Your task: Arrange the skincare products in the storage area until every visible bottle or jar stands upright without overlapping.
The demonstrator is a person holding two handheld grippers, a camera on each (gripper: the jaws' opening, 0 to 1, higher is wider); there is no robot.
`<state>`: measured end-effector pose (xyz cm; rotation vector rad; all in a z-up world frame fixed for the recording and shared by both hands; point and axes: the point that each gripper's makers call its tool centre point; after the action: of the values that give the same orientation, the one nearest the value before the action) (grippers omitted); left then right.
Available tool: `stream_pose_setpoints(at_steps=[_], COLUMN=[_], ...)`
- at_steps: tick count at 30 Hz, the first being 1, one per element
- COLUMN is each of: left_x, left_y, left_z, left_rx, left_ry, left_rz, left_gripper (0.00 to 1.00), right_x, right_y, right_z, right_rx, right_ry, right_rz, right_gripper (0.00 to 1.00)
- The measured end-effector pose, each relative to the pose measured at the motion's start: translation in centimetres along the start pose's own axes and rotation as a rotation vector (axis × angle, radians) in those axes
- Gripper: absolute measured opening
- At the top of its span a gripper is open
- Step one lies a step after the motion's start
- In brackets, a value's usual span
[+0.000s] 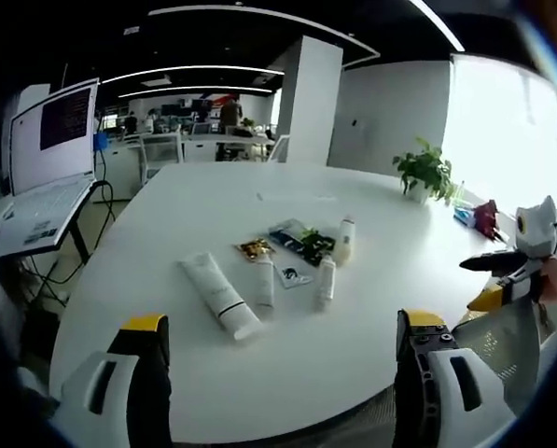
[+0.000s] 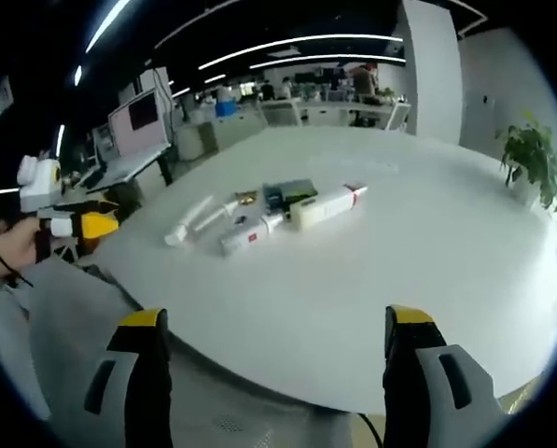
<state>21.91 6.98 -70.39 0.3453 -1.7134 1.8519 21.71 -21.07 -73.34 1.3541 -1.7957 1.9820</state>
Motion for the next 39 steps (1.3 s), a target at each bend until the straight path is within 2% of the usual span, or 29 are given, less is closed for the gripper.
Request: stream_pose_setpoints(at_steps=[8, 12, 18, 24, 27, 29, 34, 39], left_x=[-0.4, -0.5, -0.7, -0.6, -0.5, -0.3, -1.1, -1.3], left_y=[0.6, 0.5, 0.5, 0.2, 0.1, -0.9, -0.8, -0.6], left_z=[0.5, 0.1, -0.5, -0.8, -0.7, -0.9, -2.4, -1.3], left_rx=[-0.091, -0.102, -0.086, -0.116, -0.105, -0.071, -0.041, -0.019], left_ry=[-0.018, -0.026, -0.058, -0.079, -0.072, -0.062, -0.067, -0.043], left_rz=[-0.037, -0.041, -0.040, -0.024, -0.027, 0.013, -0.008, -0.012], left_gripper=[0.94, 0.94, 0.92, 0.92, 0.91, 0.92, 0.86, 0.87], right_x=[-0.2, -0.9, -2.6, -3.8, -4.4, -4.6, -5.5, -6.9], right_y=[-0.6, -1.6, -1.6, -3.3, -4.2, -4.5, -6.1, -7.7], right_z=[0.7, 1.3, 2.5, 3.7, 4.2, 4.4, 5.2, 5.3], right_rx=[-0.095, -0.080, -0.060, -0.082, -0.107, -0.122, -0.140, -0.125], right_ry=[-0.037, -0.045, -0.058, -0.060, -0.064, -0.061, -0.062, -0.061], right_rz=[-0.021, -0.004, -0.050, -0.044, -0.044, -0.052, -0.058, -0.061], right_gripper=[0.91, 0.90, 0.89, 0.90, 0.88, 0.88, 0.86, 0.85])
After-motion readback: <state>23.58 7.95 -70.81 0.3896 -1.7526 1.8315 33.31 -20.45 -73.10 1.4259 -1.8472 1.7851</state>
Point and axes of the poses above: the point that each gripper's makers call its tool centre point, and the gripper's own axes: x roughly backward along the fingers, z roughly to its right, y roughly out of its underside, and after that the axes turned 6 degrees about -z, right-handed
